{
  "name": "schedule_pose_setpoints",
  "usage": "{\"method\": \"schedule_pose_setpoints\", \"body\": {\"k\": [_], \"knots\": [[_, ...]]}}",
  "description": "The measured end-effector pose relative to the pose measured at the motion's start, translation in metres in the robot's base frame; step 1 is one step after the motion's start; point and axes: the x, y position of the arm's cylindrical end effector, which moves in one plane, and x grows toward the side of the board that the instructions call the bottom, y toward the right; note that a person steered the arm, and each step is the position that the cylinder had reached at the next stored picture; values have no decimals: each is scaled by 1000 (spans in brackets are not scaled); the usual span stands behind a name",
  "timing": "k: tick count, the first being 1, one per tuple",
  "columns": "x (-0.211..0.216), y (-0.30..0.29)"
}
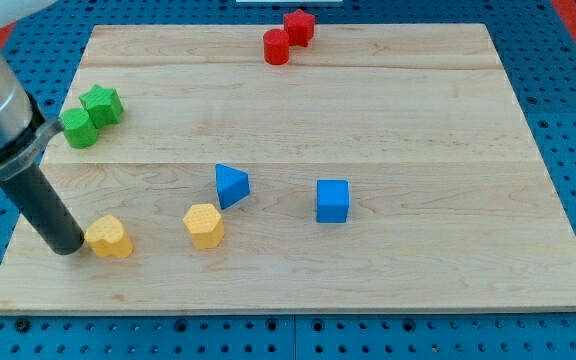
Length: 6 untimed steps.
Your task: Place yellow and blue blocks in a line alternatively
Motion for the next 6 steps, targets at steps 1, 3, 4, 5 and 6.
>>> {"method": "schedule_pose_setpoints", "body": {"k": [1, 3, 4, 5, 6], "knots": [[-8, 58], [-20, 137], [-24, 155], [-27, 206], [-58, 184]]}}
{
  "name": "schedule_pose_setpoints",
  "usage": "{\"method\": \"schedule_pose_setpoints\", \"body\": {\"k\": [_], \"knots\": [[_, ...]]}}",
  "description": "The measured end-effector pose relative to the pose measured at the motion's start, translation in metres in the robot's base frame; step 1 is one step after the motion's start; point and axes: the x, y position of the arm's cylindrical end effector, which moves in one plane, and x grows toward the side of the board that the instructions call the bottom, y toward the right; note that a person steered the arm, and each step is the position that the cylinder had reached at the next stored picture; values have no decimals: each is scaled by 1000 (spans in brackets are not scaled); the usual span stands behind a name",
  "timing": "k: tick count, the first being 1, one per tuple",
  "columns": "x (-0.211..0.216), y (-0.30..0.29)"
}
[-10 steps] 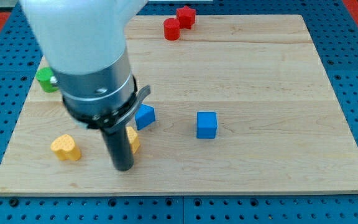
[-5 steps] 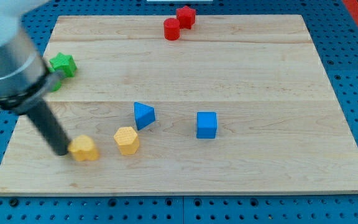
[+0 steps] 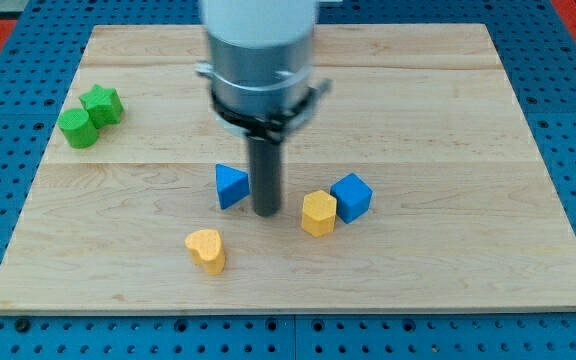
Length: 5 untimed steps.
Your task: Place yellow and blue blocks in a line alternatively
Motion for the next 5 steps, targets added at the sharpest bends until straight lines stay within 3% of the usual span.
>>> {"method": "schedule_pose_setpoints", "body": {"k": [1, 2, 3, 5], "knots": [[-30, 38], [-68, 19], [-56, -35], [-5, -21]]}}
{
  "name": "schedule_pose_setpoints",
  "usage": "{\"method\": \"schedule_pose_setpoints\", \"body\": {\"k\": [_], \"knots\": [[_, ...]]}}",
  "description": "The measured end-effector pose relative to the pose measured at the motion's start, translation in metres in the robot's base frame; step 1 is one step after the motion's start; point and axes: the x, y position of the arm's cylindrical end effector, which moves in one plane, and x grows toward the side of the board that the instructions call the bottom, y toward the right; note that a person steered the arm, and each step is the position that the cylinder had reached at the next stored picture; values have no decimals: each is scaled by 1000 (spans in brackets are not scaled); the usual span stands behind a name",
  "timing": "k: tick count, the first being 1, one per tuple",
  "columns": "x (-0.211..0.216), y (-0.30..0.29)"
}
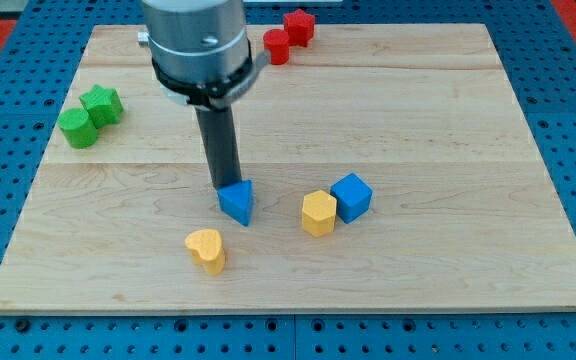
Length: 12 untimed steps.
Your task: Place yellow and blue blocks in a line alternatively
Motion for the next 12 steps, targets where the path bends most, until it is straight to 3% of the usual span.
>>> {"method": "schedule_pose_setpoints", "body": {"k": [1, 2, 3, 4, 5, 6, 9, 10, 12], "knots": [[17, 10], [-51, 53], [-53, 139], [-19, 158], [0, 145], [-32, 135], [26, 92], [-11, 89], [53, 64]]}}
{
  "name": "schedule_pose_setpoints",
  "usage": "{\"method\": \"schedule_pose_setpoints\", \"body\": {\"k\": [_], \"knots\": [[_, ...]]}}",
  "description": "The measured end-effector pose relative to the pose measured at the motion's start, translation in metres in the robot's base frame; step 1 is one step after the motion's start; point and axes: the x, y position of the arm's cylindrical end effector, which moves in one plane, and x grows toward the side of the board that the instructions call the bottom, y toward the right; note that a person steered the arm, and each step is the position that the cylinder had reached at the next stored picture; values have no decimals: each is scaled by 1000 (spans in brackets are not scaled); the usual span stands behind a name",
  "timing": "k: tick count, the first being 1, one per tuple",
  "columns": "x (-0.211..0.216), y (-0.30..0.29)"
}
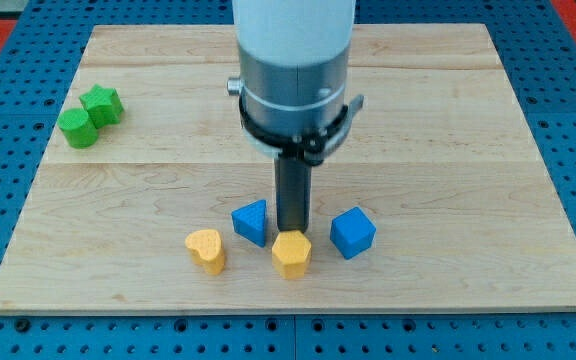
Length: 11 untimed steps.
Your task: Place yellow and blue blocks in a line alternatively
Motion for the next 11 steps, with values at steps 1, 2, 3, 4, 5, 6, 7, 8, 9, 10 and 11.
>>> {"method": "schedule_pose_setpoints", "body": {"k": [1, 2, 3, 4, 5, 6, 7, 8, 9, 10, 11], "knots": [[-21, -14], [-46, -36], [-49, -65], [-62, -96], [-37, -84], [-4, -71], [-9, -76], [-41, -85], [-45, -90], [-45, -93], [-45, -93]]}}
